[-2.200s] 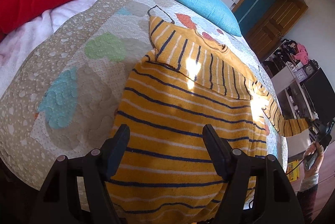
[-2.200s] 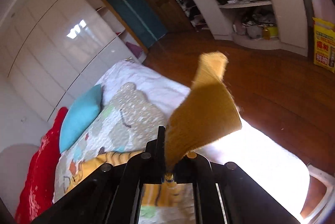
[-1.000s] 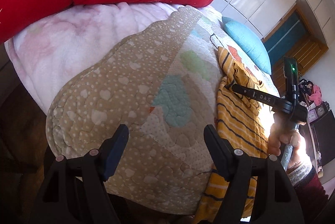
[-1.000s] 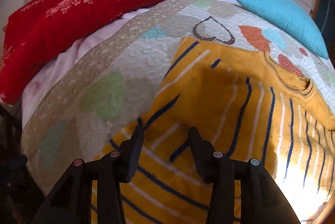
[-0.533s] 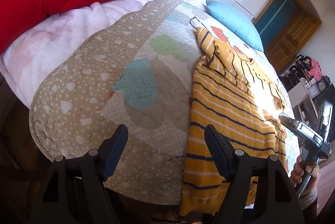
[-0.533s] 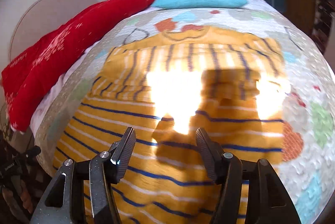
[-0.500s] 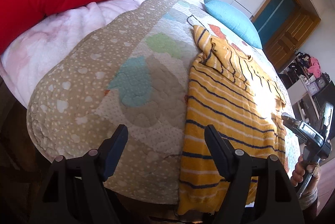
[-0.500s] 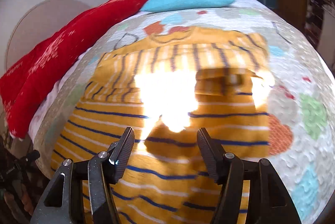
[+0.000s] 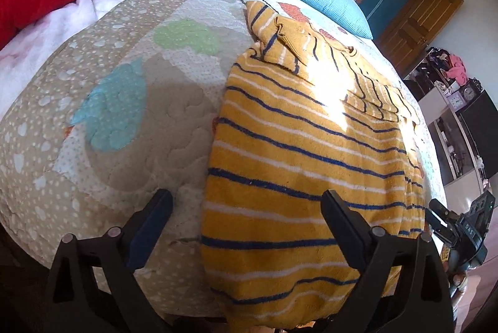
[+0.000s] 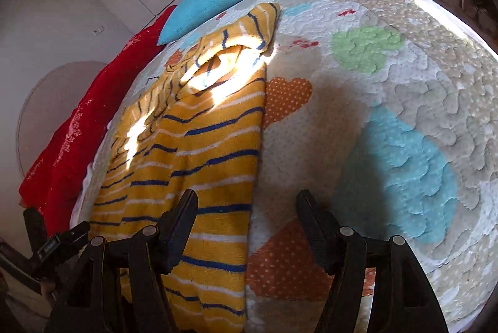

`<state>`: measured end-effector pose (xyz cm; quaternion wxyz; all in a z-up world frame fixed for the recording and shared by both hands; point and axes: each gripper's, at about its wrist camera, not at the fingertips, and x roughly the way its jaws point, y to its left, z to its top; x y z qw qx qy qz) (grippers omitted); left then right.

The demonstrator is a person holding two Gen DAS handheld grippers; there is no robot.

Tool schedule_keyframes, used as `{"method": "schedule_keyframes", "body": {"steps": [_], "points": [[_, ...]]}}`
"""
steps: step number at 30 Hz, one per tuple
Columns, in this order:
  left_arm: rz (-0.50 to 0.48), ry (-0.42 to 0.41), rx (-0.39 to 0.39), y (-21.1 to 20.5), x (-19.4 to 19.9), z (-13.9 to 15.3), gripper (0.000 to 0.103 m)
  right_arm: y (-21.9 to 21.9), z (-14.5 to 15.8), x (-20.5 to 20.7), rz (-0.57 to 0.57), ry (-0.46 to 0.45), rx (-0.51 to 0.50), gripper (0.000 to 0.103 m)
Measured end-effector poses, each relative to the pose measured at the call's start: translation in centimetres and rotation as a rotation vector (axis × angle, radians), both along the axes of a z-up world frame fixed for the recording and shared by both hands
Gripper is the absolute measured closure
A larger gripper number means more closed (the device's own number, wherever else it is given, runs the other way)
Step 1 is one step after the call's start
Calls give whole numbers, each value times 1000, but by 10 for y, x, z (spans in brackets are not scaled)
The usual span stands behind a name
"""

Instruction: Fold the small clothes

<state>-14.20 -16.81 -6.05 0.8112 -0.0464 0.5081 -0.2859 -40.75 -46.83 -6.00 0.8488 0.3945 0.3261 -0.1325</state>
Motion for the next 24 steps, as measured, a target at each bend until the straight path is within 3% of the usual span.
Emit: {"method": "schedule_keyframes", "body": {"steps": [3, 5, 7, 8, 14, 16, 20, 24], "points": [[-1, 13, -36, -1, 0, 0, 6, 16, -14, 9, 107, -126, 183, 32], [-17, 41, -94, 2, -3, 3, 22, 35, -19, 14, 172, -158, 221, 32], [-51, 72, -122, 5, -9, 2, 51, 49, -21, 14, 218, -176, 228, 32], [-61, 83, -128, 7, -13, 0, 52, 53, -23, 13, 233, -187, 251, 32], [-77, 99, -146, 19, -38, -12, 51, 67, -47, 0, 268, -194, 379, 34], [-97, 127, -164, 20, -43, -17, 42, 75, -57, -3, 276, -173, 412, 34], [-142, 151, -148, 15, -55, -28, 31, 95, -74, -3, 293, -125, 454, 34], [-162, 195, -115, 8, -65, -41, 30, 110, -81, 2, 291, -84, 461, 47]]}}
